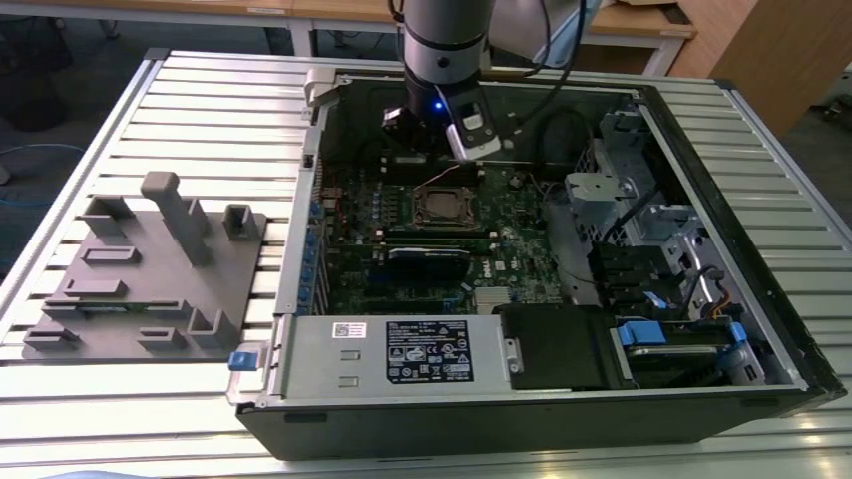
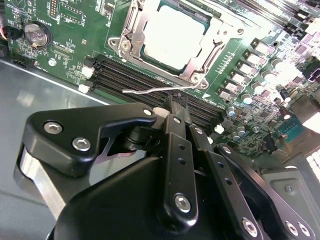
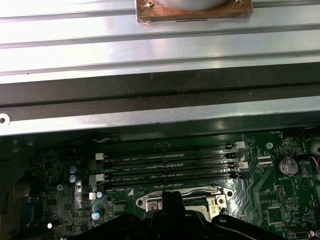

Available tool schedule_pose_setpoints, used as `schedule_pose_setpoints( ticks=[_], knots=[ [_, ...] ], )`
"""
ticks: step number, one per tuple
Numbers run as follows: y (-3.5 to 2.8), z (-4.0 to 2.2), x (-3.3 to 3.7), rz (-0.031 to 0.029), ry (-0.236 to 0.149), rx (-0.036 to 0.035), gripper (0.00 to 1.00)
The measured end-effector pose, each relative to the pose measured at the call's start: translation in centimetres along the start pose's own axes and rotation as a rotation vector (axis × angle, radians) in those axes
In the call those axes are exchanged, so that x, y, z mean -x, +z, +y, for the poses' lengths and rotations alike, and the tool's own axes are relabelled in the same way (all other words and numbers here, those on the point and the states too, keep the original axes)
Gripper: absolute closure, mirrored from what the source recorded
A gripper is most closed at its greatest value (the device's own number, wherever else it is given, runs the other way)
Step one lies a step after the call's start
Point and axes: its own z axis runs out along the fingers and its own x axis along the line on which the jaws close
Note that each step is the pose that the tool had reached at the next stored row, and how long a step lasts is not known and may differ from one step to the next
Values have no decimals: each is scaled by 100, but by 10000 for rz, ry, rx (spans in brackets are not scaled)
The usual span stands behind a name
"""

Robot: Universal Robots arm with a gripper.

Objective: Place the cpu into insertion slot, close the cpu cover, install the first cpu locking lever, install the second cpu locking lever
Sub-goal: 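Install the first cpu locking lever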

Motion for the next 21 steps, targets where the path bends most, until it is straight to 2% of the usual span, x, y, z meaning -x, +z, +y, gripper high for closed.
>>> schedule_pose_setpoints(
  ticks=[8, 10, 11, 12, 21],
  knots=[
    [24, -1, 12, -1, 11, -2, 90],
    [28, -2, 14, -12, 60, -1, 90],
    [41, -4, 16, -84, 409, -8, 90],
    [41, -4, 17, -92, 454, -11, 90],
    [45, -5, 16, -105, 521, 2, 90]
  ],
)
